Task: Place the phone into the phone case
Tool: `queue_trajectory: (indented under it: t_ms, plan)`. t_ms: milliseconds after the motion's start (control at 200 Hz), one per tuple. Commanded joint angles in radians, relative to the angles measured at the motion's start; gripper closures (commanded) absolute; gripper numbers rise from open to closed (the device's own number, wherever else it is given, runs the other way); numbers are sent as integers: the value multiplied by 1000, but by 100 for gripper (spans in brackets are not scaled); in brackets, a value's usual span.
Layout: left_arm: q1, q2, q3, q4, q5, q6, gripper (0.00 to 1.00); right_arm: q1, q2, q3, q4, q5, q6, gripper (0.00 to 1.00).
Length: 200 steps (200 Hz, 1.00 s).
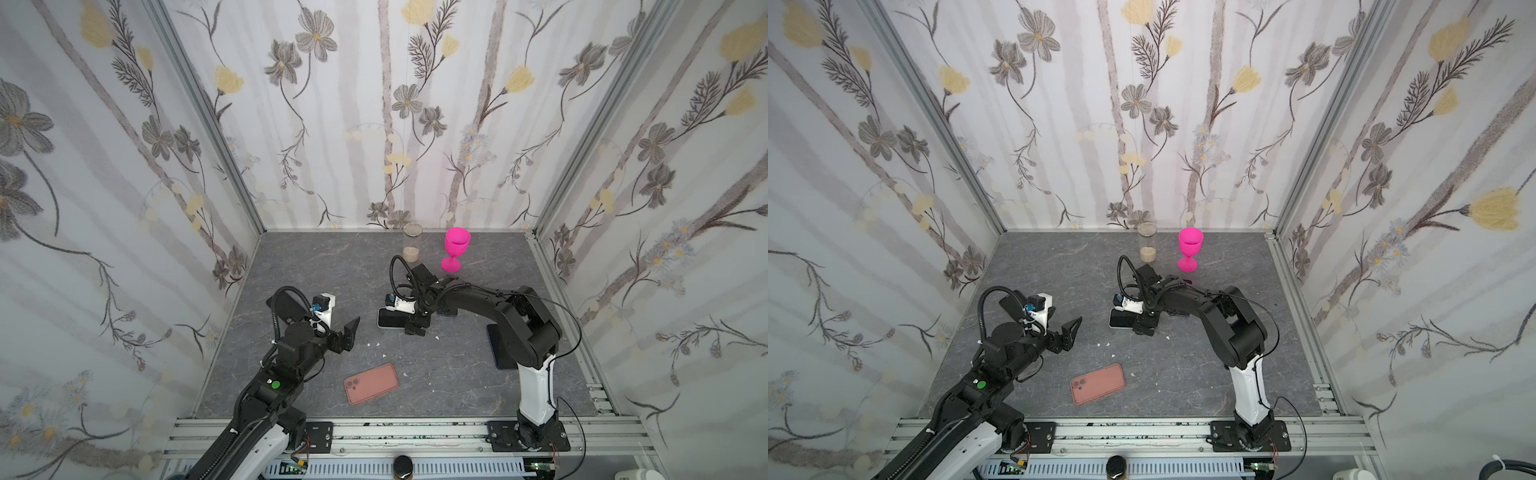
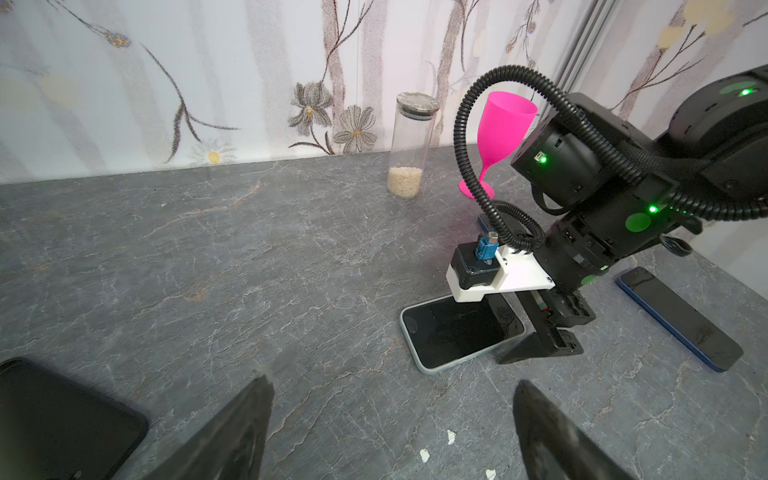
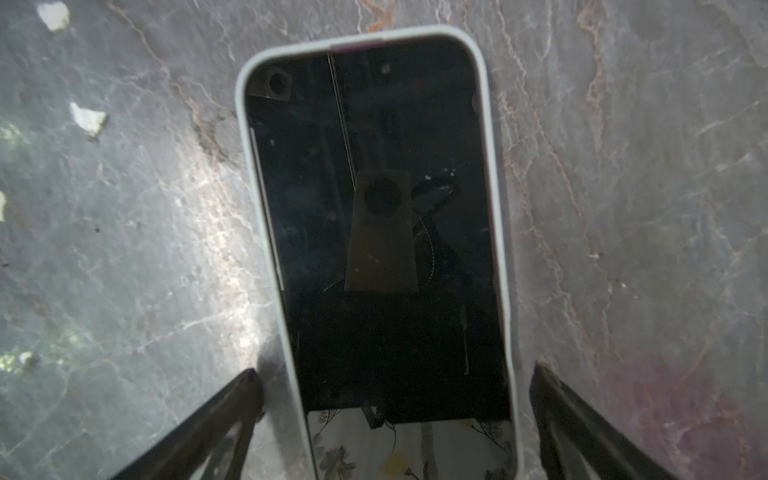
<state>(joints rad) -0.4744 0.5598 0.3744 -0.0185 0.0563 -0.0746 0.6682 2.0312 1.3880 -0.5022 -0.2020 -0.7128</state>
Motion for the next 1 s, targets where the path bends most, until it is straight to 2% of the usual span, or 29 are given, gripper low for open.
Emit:
queue_trajectory:
  t_ms: [0,245,515,689,824,994]
  plan:
    - [2,-1,-3,31,-4,12,10,12,22,28,-48,25,25,5]
    - [0,3,-3,32,-3,10,10,30,78,81,-116,11,76,10]
    - [1,7,-3,34,-4,9,10,31,136,159,-180,-7,151,26]
    - [1,7,-4,33,-6,11,10,39,145,206,-168,8,279,30]
    - [0,5,-4,34,-10,9,10,54,156,233,-149,70,399,29]
    - [1,0,-3,35,-19,7,10,61,194,277,-133,132,608,30]
